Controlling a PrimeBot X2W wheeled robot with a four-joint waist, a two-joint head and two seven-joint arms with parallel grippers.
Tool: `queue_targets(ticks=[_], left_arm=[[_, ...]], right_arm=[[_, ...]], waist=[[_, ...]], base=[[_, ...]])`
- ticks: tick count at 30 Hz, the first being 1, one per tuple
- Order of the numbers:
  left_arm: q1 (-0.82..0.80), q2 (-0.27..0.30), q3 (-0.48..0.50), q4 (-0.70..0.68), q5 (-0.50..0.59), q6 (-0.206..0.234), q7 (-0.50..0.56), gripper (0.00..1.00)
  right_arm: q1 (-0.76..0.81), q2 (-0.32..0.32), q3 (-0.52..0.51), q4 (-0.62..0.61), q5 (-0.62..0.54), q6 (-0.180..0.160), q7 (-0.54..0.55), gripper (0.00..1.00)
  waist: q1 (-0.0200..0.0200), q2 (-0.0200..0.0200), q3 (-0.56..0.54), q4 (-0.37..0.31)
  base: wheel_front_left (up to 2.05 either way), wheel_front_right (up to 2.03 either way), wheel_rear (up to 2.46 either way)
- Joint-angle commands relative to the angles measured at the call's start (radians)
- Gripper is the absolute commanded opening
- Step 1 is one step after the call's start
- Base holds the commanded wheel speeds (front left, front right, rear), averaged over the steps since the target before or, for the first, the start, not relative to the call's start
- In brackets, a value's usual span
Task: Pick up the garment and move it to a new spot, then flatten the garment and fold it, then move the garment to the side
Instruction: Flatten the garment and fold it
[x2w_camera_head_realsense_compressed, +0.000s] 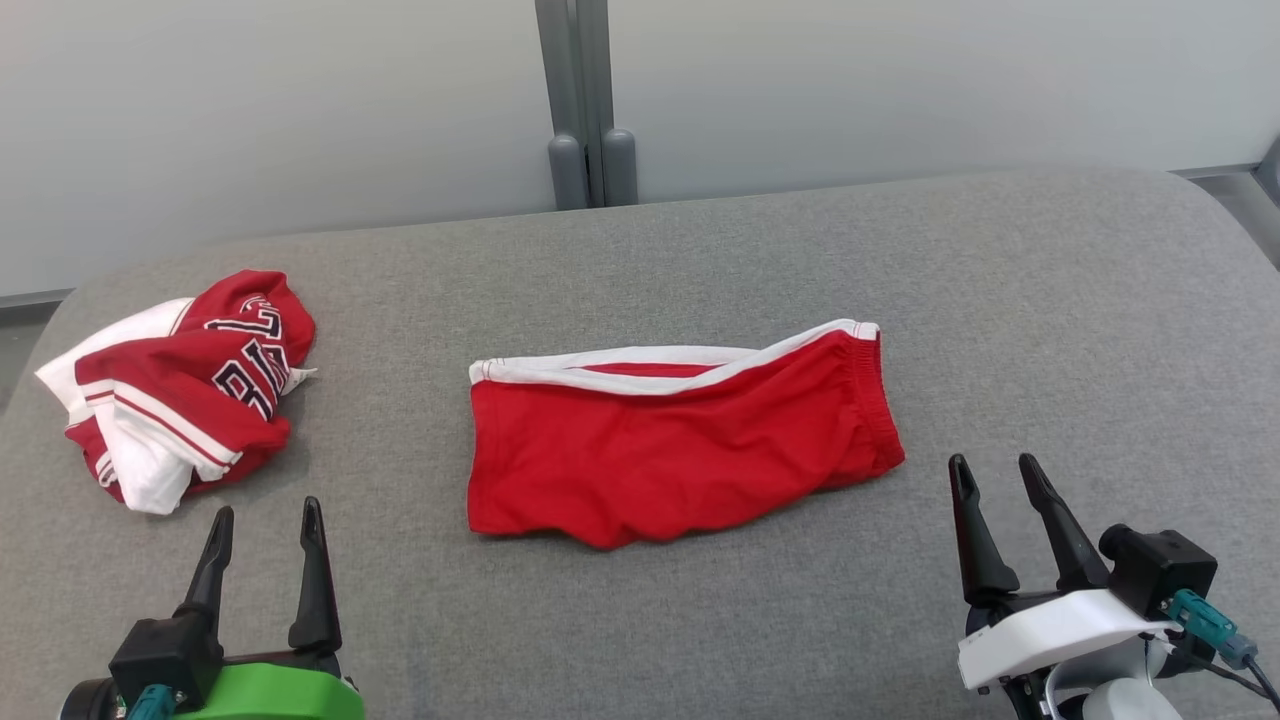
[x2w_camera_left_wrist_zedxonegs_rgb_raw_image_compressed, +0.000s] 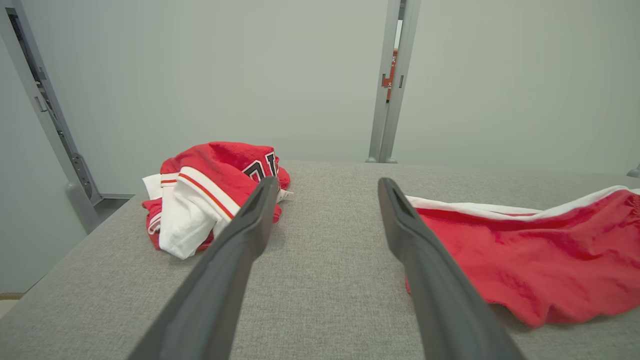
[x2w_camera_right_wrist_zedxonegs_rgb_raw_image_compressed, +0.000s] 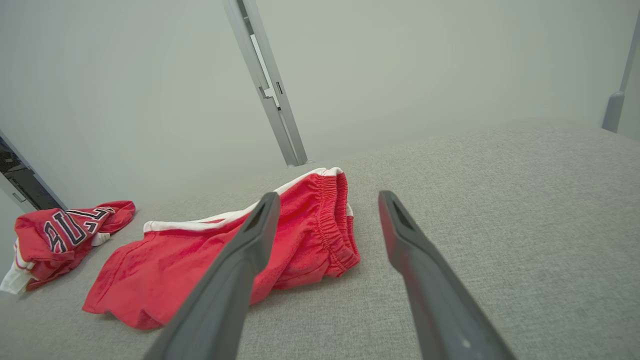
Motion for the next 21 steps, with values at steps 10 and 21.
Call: queue_targets(ticks=[10, 21], left_arm=[[0.026, -0.041, 0.05, 0.014, 0.066, -0.041, 0.0, 1.0], [0.02, -0.059, 0.075, 0.033, 0.103, -0.052, 0.0, 1.0]], right_arm=[[0.027, 0.005, -0.006, -0.002, -0.038, -0.001, -0.003, 1.0], [0.033, 0.005, -0.014, -0.002, -0.052, -0.001, -0.003, 1.0]], waist=[[0.0, 0.0, -0.008, 0.013], [0.0, 0.0, -0.006, 0.009]], base=[[0.0, 0.0, 0.0], [0.0, 0.0, 0.0]])
